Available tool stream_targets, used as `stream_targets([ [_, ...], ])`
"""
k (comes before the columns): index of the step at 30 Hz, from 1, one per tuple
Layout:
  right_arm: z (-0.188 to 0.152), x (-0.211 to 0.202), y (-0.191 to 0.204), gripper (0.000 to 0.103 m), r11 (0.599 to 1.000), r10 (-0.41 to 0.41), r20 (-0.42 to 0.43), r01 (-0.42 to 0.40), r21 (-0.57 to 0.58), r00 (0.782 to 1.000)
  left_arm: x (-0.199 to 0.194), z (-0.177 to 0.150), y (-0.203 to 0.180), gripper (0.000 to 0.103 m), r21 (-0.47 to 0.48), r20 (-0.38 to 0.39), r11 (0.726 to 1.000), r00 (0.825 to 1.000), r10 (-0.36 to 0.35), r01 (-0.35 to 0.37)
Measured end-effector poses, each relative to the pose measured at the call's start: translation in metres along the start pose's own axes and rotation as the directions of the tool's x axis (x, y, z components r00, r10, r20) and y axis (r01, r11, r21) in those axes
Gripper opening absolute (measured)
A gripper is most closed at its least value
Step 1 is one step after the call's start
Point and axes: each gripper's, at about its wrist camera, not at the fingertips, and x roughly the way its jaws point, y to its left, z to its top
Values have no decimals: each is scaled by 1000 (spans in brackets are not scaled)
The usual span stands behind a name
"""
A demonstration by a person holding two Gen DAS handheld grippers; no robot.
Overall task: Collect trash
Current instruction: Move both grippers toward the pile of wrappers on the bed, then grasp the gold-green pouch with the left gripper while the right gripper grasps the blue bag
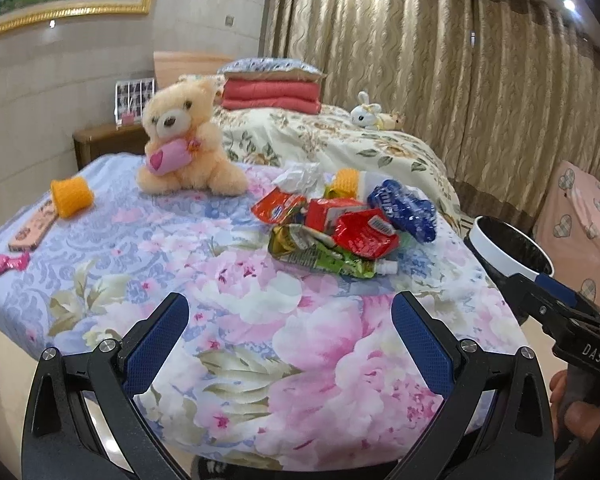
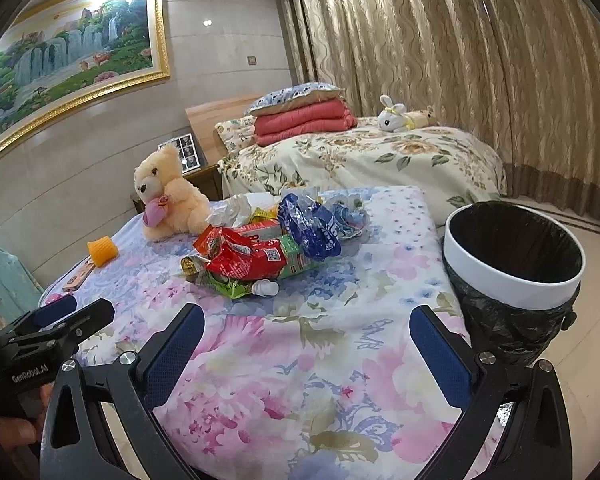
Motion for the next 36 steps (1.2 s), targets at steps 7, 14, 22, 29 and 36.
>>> stream_targets([
  [7, 5, 23, -8, 103, 999, 23, -65, -21, 37, 998, 31, 3, 16, 103, -23, -89, 1000, 996, -7, 5],
  [14, 15, 53, -14, 103, 998, 31, -141, -23, 56, 990, 66, 12, 18, 101, 15, -155, 998, 987, -51, 54],
  [22, 21, 87, -15, 103, 994, 55, -215, -33, 104, 975, 106, 29, 16, 101, 116, -240, 982, 963, -120, 151],
  [29, 32, 105, -13, 103, 992, 74, -220, -48, 120, 973, 139, 48, 21, 101, 225, -312, 945, 937, -161, 237],
  [36, 51, 134, -32, 102, 987, 82, -235, -47, 152, 968, 168, 58, 24, 101, 218, -402, 899, 875, -272, 380],
])
